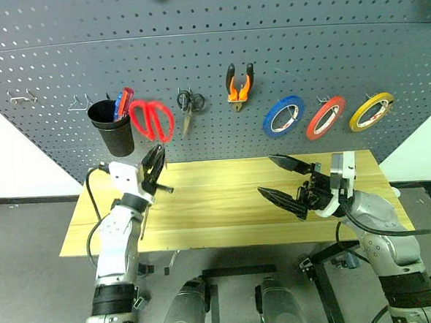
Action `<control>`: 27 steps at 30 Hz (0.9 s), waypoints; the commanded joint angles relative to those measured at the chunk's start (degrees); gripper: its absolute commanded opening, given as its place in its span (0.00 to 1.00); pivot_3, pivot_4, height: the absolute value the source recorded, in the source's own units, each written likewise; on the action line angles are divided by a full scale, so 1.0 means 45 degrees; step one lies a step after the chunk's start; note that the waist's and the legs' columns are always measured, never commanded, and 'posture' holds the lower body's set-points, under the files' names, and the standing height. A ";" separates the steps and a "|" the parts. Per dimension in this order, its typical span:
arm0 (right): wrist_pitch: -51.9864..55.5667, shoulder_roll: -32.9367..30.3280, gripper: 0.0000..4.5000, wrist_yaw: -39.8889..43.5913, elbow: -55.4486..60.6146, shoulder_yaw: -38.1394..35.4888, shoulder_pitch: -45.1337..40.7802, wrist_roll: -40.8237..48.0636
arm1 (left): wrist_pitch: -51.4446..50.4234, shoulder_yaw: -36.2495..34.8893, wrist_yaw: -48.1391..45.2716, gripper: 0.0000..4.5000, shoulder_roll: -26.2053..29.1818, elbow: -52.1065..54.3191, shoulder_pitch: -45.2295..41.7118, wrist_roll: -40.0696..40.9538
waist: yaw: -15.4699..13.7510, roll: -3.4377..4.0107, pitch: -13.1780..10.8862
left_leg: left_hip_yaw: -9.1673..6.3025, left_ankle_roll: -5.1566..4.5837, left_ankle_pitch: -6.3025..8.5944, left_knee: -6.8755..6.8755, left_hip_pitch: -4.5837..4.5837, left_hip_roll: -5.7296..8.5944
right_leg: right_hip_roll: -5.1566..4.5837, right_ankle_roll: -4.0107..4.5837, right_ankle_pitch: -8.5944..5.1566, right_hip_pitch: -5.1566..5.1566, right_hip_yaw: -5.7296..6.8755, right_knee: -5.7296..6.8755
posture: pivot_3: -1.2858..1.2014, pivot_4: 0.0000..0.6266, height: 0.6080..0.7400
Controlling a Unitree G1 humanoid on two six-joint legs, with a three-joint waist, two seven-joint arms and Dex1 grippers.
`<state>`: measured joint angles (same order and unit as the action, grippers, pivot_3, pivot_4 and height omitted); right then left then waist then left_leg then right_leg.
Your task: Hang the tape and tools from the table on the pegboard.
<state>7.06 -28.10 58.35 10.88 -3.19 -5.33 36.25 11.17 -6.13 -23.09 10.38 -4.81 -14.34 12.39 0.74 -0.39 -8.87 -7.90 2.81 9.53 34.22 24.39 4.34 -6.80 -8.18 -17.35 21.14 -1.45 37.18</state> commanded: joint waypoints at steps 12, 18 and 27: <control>-0.0322 0.0100 1.00 -0.0143 0.0295 -0.0270 0.0192 -0.0463 | 0.0133 0.0693 0.0885 0.05 0.0475 -0.2176 -0.2130 -0.1929 | 0.0110 -0.0005 0.0160 | 0.0000 -0.0003 -0.0002 0.0001 -0.0004 0.0001 | 0.0005 -0.0009 0.0005 0.0001 -0.0001 0.0010 | 0.48 0.10 0.88; -0.0409 0.0121 1.00 -0.0171 0.0280 -0.0233 0.0248 -0.0628 | 0.0204 0.0473 0.0900 0.05 0.0651 -0.2299 -0.1863 -0.1751 | 0.0102 -0.0019 0.0198 | -0.0002 0.0000 -0.0004 0.0007 -0.0008 0.0001 | 0.0005 -0.0009 0.0006 -0.0005 -0.0002 0.0016 | 0.48 0.10 0.88; -0.0488 0.0163 1.00 -0.0105 0.0088 -0.0146 0.0041 -0.0784 | -0.1387 0.0456 0.0915 0.22 0.0775 -0.2690 -0.2015 -0.1497 | 0.0106 -0.0025 0.0285 | -0.0004 0.0000 -0.0004 0.0008 -0.0012 0.0001 | 0.0006 -0.0009 0.0006 -0.0006 -0.0002 0.0025 | 0.48 0.09 0.88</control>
<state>5.83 -27.78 57.72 10.83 -3.24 -4.21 32.37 5.59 -3.29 -18.97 13.49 -17.87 -22.14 4.80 1.22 -0.50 -7.59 -7.92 2.81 9.51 34.26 24.33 4.34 -6.77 -8.22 -17.33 21.11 -1.45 37.30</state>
